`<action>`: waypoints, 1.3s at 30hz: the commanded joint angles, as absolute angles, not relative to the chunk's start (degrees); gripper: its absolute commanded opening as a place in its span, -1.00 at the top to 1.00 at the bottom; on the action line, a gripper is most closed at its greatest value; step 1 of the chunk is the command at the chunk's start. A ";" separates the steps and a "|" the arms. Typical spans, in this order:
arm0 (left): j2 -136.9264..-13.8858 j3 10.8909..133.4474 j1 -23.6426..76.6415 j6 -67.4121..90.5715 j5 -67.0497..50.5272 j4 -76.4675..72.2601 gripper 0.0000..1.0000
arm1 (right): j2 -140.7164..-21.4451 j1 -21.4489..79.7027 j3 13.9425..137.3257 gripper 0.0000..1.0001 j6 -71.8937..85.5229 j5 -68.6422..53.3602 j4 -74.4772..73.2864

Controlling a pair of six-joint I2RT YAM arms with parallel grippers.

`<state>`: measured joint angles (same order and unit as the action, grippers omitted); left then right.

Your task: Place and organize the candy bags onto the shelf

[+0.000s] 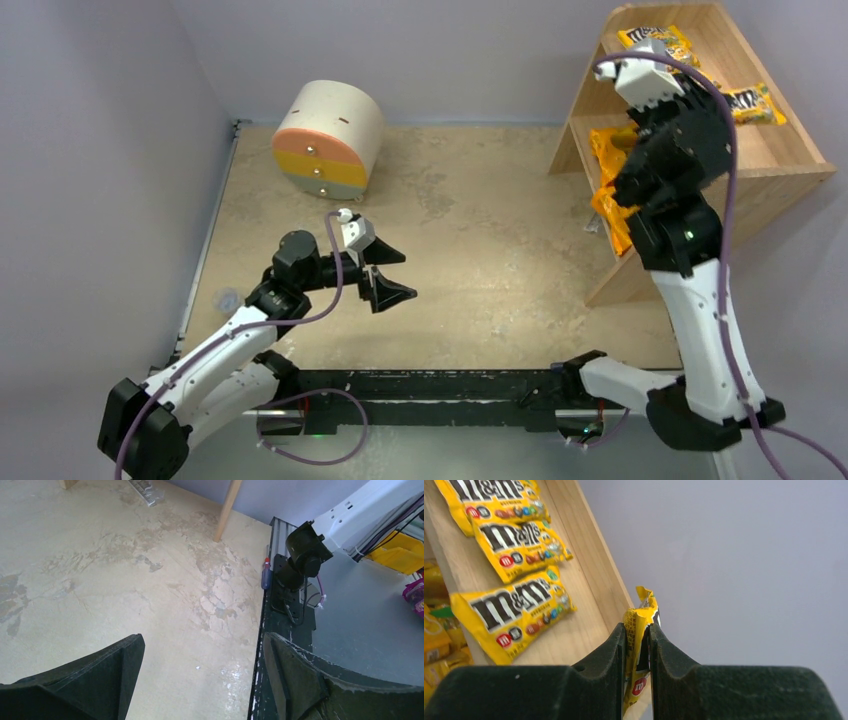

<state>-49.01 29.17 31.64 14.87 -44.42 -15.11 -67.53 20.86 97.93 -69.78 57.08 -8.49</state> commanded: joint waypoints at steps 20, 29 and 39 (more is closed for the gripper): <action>-48.95 31.62 31.64 12.48 -43.22 -13.14 -0.86 | -60.21 20.57 93.45 0.93 -52.68 52.36 -32.92; -49.99 31.81 31.62 12.50 -43.33 -13.28 -0.86 | -60.56 20.54 95.72 0.30 -49.53 51.42 -38.25; -50.38 31.90 31.64 12.26 -43.07 -12.91 -0.86 | -61.52 20.57 99.86 -0.31 -45.86 43.48 -43.84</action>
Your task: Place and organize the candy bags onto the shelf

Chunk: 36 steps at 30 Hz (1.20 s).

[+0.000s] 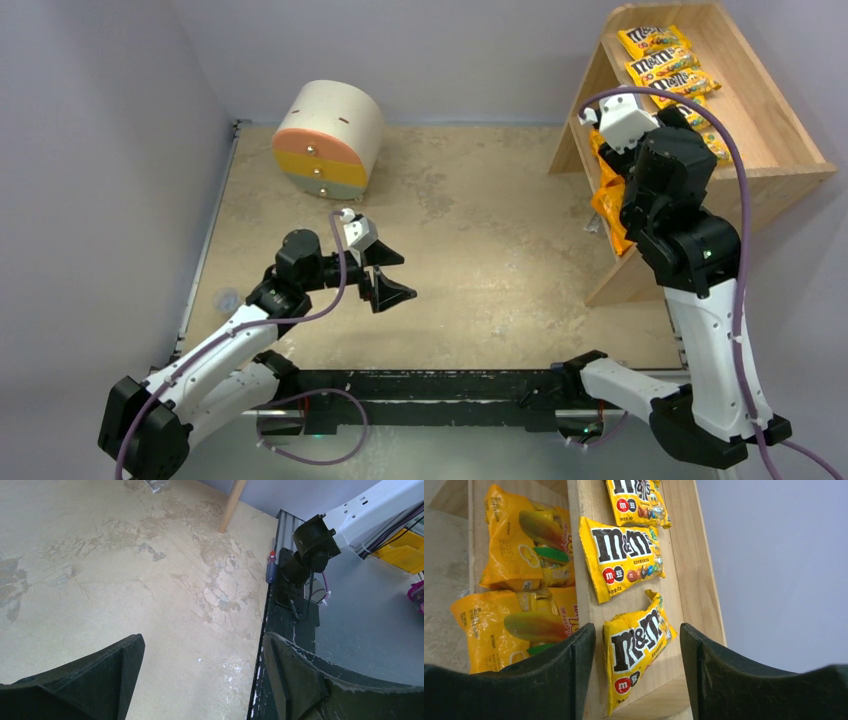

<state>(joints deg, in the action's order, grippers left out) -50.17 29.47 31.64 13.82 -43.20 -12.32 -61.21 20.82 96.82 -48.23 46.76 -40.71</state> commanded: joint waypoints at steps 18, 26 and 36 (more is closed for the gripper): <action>-51.91 35.68 31.64 15.01 -34.59 -7.92 -0.90 | -72.73 21.65 107.51 -0.98 -8.70 14.75 -40.36; -50.93 35.06 31.58 24.44 -11.20 -0.47 -0.92 | -73.41 38.32 84.25 -0.98 1.92 13.95 -20.60; -41.95 32.10 31.64 35.25 7.11 11.32 -0.92 | -56.61 46.89 35.84 -0.98 23.59 19.39 8.74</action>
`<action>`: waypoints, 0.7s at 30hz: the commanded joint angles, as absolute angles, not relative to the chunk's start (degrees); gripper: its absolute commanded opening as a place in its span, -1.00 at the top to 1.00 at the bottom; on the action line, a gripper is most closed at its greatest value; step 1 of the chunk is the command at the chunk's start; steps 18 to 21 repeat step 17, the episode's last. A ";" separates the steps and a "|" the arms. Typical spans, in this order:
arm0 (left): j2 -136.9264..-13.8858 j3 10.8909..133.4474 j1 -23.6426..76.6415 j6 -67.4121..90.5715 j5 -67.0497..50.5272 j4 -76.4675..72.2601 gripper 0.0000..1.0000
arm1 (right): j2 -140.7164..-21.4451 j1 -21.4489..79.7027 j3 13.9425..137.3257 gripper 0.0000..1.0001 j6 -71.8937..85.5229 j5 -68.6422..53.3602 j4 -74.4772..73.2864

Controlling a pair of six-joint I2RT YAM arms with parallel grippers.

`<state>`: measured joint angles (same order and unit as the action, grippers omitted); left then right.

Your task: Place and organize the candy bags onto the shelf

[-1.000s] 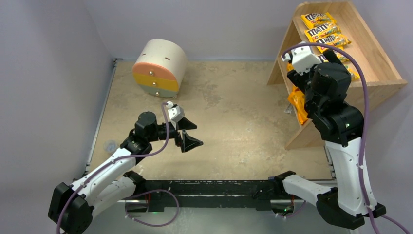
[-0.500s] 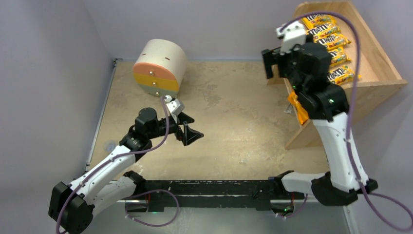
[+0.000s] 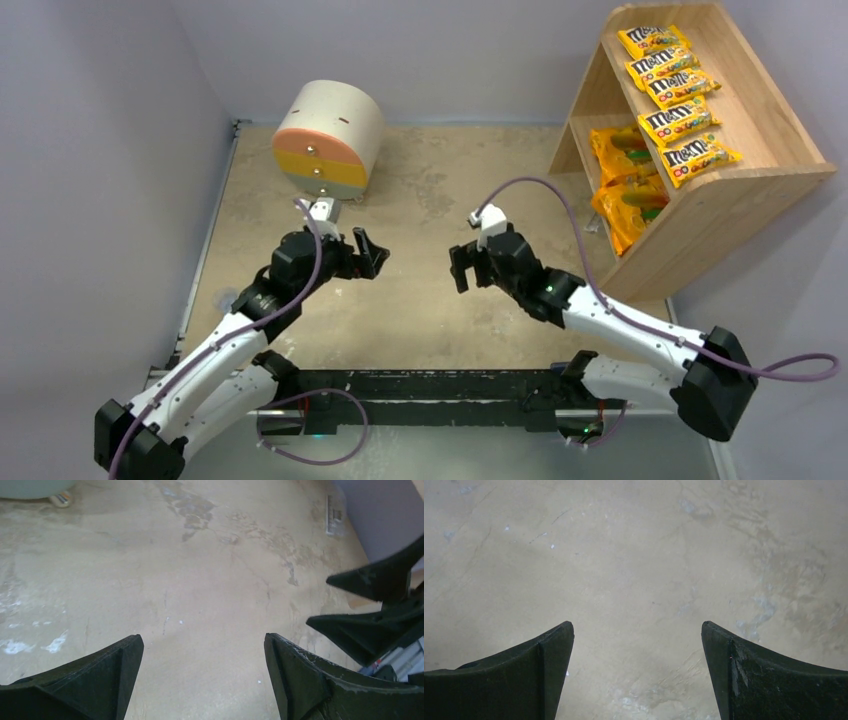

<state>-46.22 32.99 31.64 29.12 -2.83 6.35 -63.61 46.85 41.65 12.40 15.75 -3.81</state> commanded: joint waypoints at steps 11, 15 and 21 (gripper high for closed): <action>-34.36 29.84 31.62 43.04 8.13 21.15 -0.92 | -35.26 46.87 21.86 -0.98 34.02 24.85 2.77; -32.46 29.62 31.60 43.49 8.79 22.88 -0.92 | -32.45 46.90 19.89 -0.98 34.68 26.28 1.74; -32.04 29.55 31.63 43.35 9.24 23.39 -0.92 | -31.00 46.89 19.02 -0.98 35.19 26.71 2.11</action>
